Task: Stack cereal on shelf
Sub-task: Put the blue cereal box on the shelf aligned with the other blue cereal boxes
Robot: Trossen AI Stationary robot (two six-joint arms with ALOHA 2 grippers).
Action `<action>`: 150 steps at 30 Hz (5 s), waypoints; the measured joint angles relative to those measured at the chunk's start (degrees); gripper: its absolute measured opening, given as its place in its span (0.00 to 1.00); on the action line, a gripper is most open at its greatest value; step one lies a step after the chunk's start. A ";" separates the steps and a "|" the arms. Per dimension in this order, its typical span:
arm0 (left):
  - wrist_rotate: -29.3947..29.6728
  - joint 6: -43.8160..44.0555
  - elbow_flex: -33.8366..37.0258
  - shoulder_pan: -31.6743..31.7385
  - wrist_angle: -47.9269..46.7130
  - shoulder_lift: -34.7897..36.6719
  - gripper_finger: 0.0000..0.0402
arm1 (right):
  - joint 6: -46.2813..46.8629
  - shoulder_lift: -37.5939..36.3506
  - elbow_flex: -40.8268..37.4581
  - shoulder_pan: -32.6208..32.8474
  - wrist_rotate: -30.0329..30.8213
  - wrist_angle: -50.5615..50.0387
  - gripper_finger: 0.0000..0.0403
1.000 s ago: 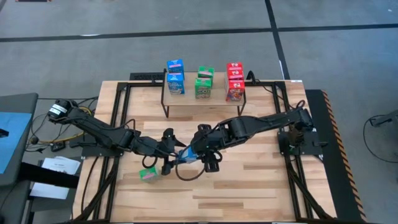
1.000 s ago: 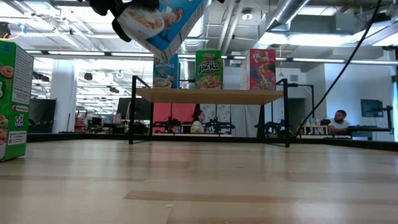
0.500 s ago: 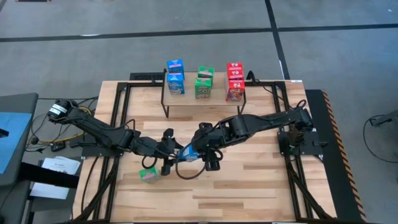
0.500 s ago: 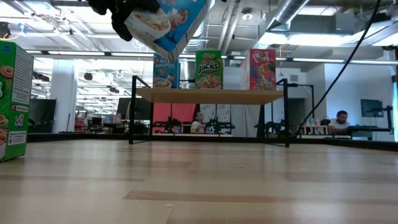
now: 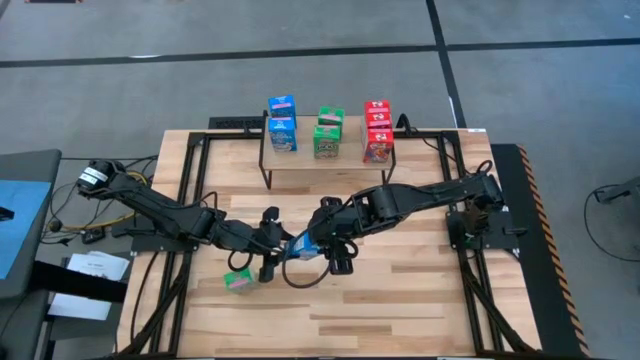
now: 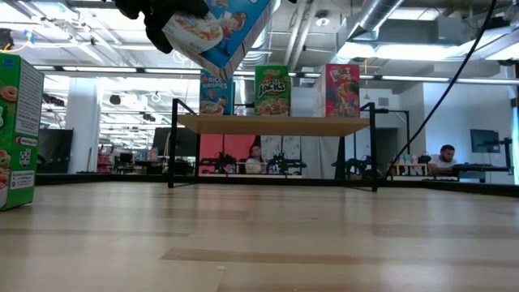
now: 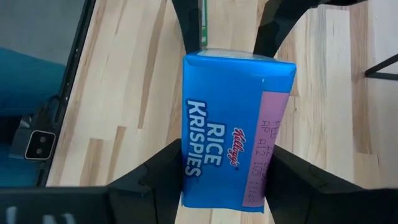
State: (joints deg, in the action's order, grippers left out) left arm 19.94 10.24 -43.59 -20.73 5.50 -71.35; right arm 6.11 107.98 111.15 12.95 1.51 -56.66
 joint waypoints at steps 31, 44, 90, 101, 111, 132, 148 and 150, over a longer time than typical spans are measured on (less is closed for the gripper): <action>0.91 -2.21 0.00 0.02 -0.05 0.88 0.46 | 3.04 -4.62 -0.02 -0.74 -0.23 -4.42 0.70; 8.01 -9.12 0.00 0.31 -3.59 13.65 0.46 | 4.57 -15.65 0.00 3.36 -0.08 -3.96 0.70; -16.65 -10.86 25.81 42.58 34.77 19.42 0.46 | 7.52 -16.68 -0.04 23.28 16.69 -6.12 0.70; -19.68 -9.97 25.31 46.51 39.50 9.83 0.46 | 7.39 -16.68 -0.04 23.23 16.69 -6.32 0.70; -19.08 -8.46 25.29 47.85 42.14 7.45 0.46 | 6.93 -16.68 -0.04 23.23 16.66 -6.40 0.70; -10.81 -5.86 25.29 47.89 41.38 7.46 0.46 | 6.98 -16.68 -0.04 23.23 16.60 -6.38 0.70; -15.14 -9.68 25.29 47.87 41.12 7.48 0.46 | 7.54 -16.68 -0.04 23.24 16.55 -6.40 0.70; -15.12 -9.66 25.29 47.89 40.72 7.50 0.46 | 7.54 -16.68 -0.04 23.25 16.55 -6.40 0.70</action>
State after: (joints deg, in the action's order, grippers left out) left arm 4.82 0.58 -18.31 27.16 46.22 -63.85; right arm 13.65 91.31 111.11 36.20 18.06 -63.06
